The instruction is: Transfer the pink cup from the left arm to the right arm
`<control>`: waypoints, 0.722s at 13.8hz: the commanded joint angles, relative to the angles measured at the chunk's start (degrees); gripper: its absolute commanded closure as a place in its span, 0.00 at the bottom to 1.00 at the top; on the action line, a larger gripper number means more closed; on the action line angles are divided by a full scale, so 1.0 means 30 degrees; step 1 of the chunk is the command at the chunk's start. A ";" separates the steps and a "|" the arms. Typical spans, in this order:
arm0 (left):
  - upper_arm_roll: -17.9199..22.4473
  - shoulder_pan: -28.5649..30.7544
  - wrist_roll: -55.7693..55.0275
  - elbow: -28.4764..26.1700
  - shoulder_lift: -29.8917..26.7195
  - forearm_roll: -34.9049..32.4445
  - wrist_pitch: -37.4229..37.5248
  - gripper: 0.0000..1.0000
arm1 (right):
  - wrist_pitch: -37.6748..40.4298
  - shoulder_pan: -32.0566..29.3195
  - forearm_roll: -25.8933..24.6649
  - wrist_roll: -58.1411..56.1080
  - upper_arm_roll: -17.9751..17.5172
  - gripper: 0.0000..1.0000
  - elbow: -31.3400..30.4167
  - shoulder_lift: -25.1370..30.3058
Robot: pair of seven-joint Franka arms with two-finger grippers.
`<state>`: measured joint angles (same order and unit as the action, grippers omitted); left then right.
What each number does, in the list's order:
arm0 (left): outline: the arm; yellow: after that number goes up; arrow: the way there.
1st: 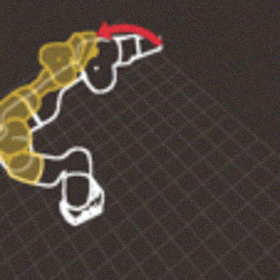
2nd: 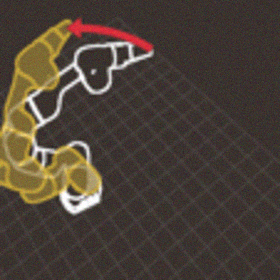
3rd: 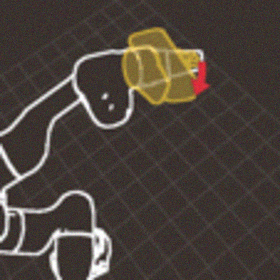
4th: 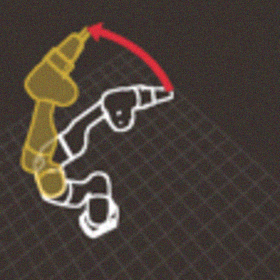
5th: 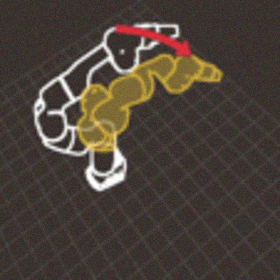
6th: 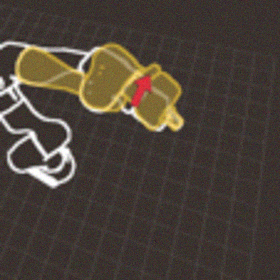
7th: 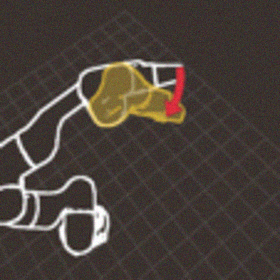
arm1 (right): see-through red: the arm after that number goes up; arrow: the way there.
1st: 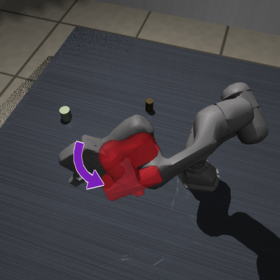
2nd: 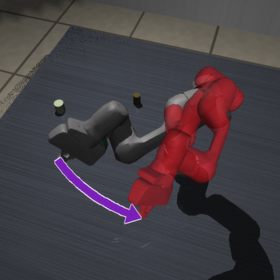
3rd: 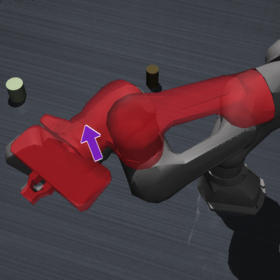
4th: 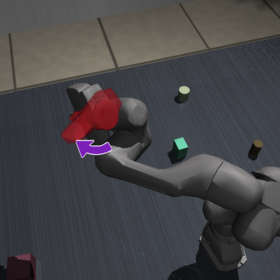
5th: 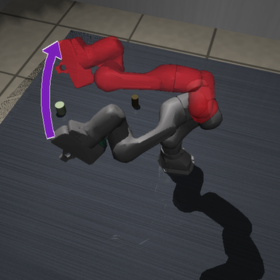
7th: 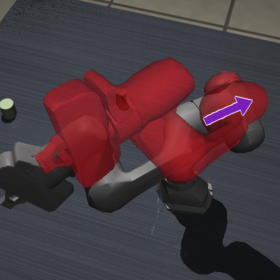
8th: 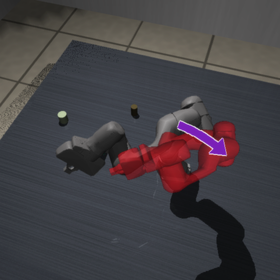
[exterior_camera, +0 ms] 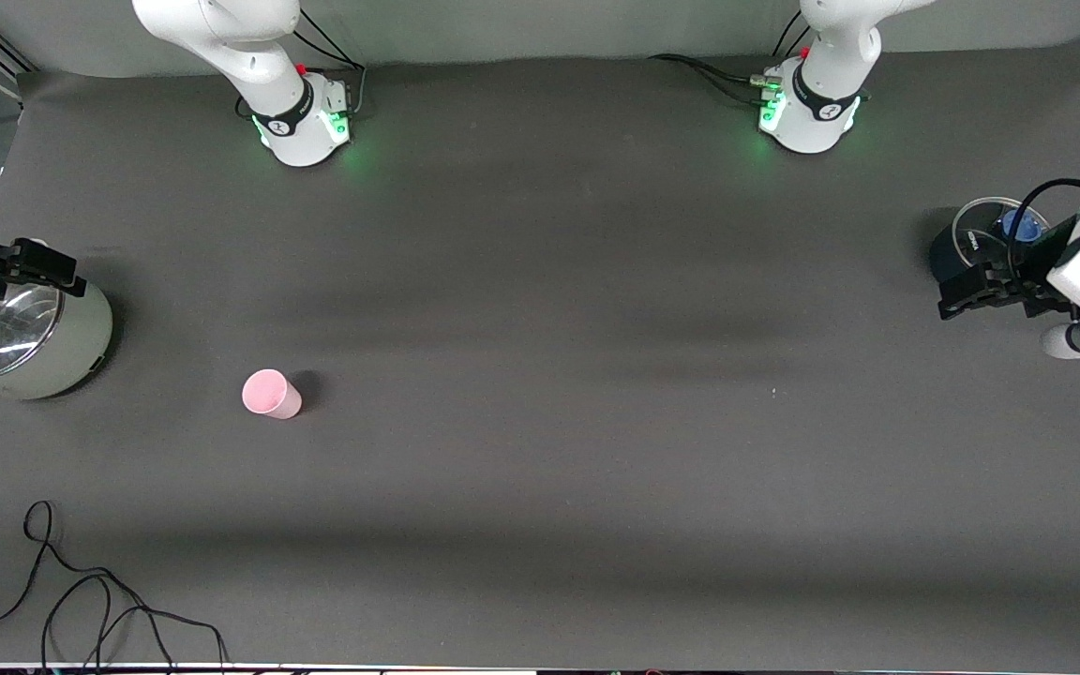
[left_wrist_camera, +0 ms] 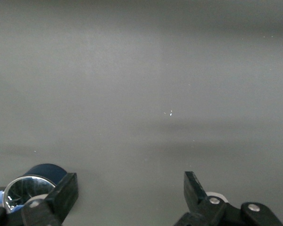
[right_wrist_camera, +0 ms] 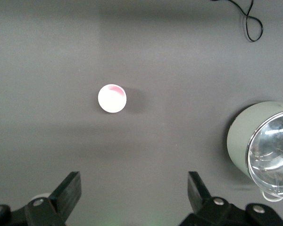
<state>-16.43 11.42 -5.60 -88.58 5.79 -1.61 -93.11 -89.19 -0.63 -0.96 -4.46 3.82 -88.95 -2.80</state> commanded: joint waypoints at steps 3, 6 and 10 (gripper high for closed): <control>0.5210 -0.5180 0.0549 -0.1969 -0.1722 0.0882 -0.0899 0.00 | -0.1502 0.0269 -0.0355 0.0110 0.0162 0.00 -0.2342 0.1463; 0.5244 -0.5008 0.1077 -0.1969 -0.2016 0.1063 -0.0547 0.00 | -0.1500 0.0387 -0.0355 0.0139 0.0221 0.00 -0.2077 0.0993; 0.5244 -0.4978 0.1048 -0.1910 -0.2134 0.1092 -0.0430 0.00 | -0.1500 0.0387 -0.0326 0.0139 0.0221 0.00 -0.2077 0.0993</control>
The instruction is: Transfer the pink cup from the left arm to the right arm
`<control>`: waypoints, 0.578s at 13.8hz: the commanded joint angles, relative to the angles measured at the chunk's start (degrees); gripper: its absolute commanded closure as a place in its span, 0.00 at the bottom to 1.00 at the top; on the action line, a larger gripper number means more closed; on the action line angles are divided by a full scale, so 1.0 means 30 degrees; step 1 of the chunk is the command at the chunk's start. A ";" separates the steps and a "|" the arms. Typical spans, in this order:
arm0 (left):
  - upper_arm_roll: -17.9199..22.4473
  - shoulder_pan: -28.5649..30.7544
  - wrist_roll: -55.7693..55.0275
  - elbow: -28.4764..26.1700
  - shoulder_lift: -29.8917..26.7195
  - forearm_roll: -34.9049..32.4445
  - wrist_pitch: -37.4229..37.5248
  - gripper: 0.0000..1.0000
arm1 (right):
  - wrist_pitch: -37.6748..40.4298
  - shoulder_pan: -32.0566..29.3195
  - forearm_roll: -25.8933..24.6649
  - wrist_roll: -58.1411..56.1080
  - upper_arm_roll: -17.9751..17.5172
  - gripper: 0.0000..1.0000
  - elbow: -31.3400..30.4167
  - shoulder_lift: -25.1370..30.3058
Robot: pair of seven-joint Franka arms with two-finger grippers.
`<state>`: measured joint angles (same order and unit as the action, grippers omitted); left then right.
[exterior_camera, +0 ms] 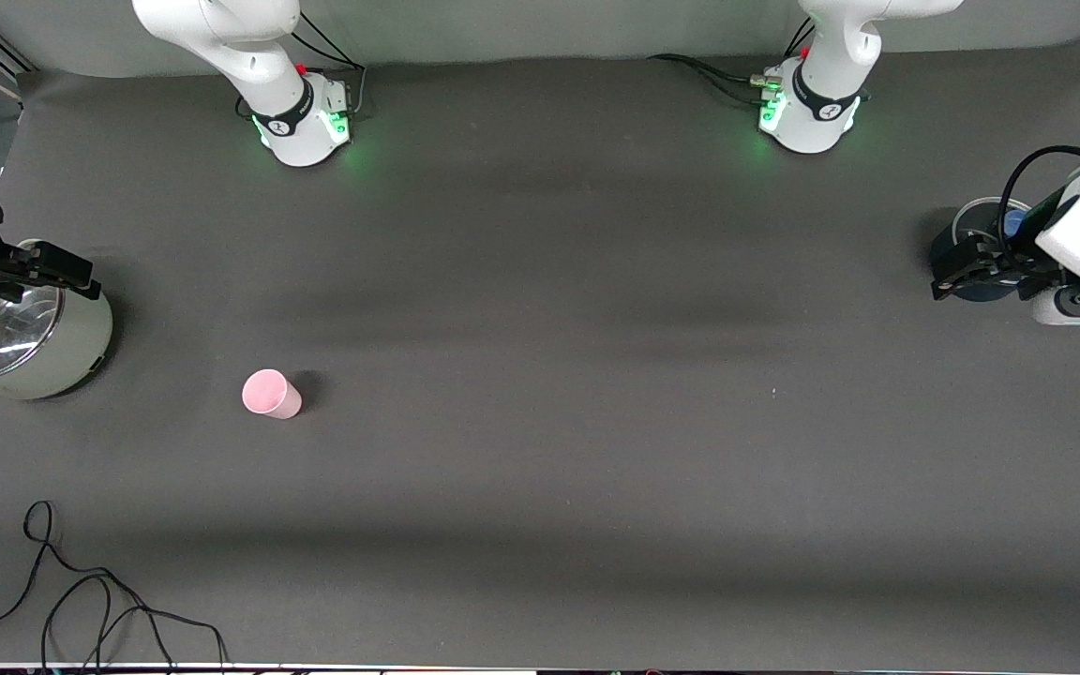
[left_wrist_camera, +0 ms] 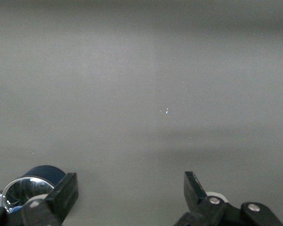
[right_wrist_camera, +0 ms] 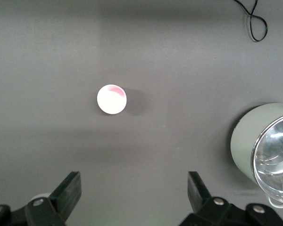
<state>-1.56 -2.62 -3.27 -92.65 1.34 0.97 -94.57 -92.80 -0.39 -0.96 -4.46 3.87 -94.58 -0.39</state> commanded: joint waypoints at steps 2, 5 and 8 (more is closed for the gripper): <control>0.0256 -0.0327 0.0268 -0.0436 -0.0682 0.0205 0.0466 0.00 | -0.0269 0.0304 -0.0355 0.0140 0.0203 0.00 -0.0201 0.0189; 0.0256 -0.0327 0.0298 -0.0378 -0.0653 0.0117 0.0701 0.00 | -0.0269 0.0304 -0.0326 0.0111 0.0203 0.00 -0.0201 0.0160; 0.0256 -0.0327 0.0414 -0.0348 -0.0653 0.0087 0.0760 0.00 | -0.0269 0.0275 -0.0326 0.0111 0.0203 0.00 -0.0172 0.0131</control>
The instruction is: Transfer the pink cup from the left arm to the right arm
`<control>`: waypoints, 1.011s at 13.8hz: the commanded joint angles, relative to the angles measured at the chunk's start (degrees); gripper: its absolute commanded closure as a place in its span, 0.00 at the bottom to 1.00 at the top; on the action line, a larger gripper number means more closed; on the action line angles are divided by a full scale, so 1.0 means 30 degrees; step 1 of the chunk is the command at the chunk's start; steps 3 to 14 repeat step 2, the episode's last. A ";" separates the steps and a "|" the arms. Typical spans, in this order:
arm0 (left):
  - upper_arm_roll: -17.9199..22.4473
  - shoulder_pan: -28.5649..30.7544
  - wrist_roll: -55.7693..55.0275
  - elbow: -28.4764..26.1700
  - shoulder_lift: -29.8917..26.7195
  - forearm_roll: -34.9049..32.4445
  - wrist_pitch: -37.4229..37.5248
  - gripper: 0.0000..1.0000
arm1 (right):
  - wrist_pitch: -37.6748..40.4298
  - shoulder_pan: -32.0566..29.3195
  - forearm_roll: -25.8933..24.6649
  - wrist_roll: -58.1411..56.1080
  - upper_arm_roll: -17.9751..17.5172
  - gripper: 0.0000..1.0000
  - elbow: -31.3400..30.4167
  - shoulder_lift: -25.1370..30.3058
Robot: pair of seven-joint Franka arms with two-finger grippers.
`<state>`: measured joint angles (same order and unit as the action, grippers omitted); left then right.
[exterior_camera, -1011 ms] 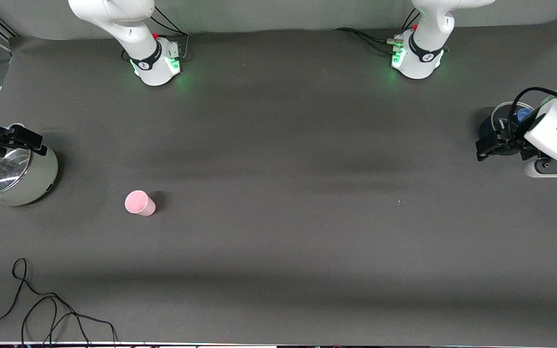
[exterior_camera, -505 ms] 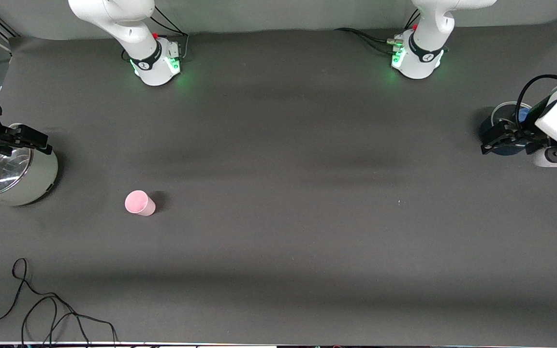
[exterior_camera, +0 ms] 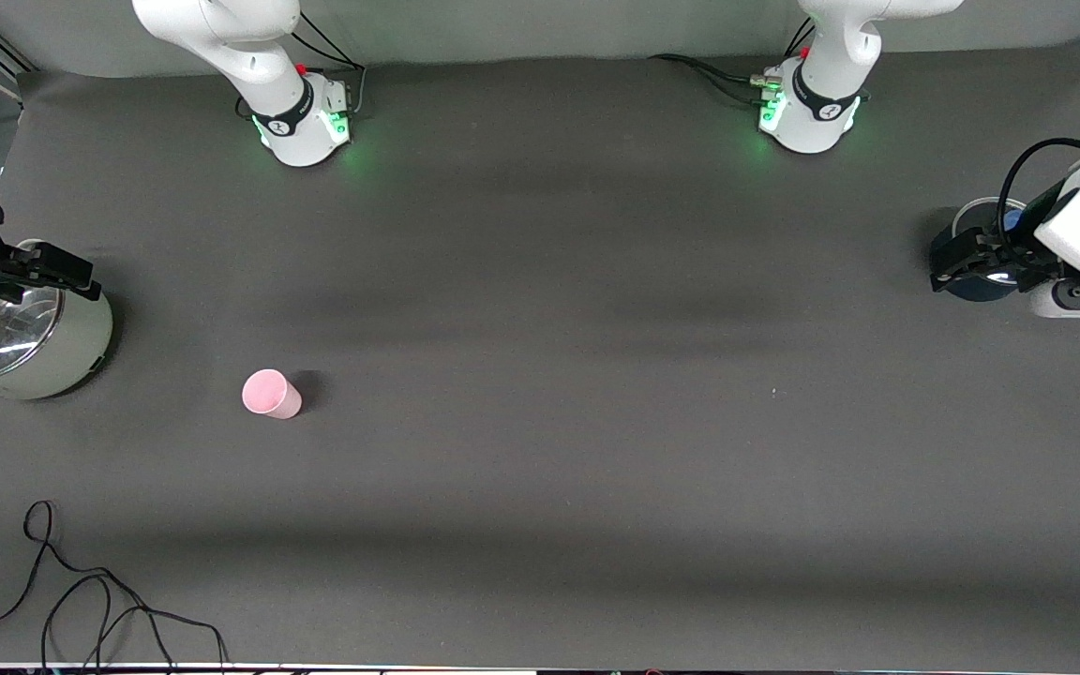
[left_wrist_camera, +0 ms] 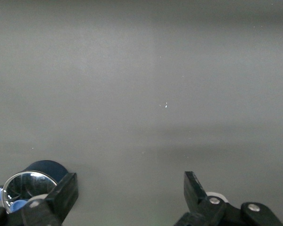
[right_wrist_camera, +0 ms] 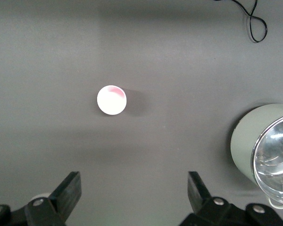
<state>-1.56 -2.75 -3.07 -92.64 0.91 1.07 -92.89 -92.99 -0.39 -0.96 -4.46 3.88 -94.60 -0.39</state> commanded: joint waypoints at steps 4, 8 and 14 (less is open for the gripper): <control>0.0258 -0.0284 0.0526 -0.0349 -0.0480 -0.0063 0.0259 0.00 | -0.0205 0.0217 -0.0296 0.0110 0.0202 0.00 -0.0165 0.0130; 0.0258 -0.0284 0.0526 -0.0349 -0.0480 -0.0063 0.0259 0.00 | -0.0205 0.0217 -0.0296 0.0110 0.0202 0.00 -0.0165 0.0130; 0.0258 -0.0284 0.0526 -0.0349 -0.0480 -0.0063 0.0259 0.00 | -0.0205 0.0217 -0.0296 0.0110 0.0202 0.00 -0.0165 0.0130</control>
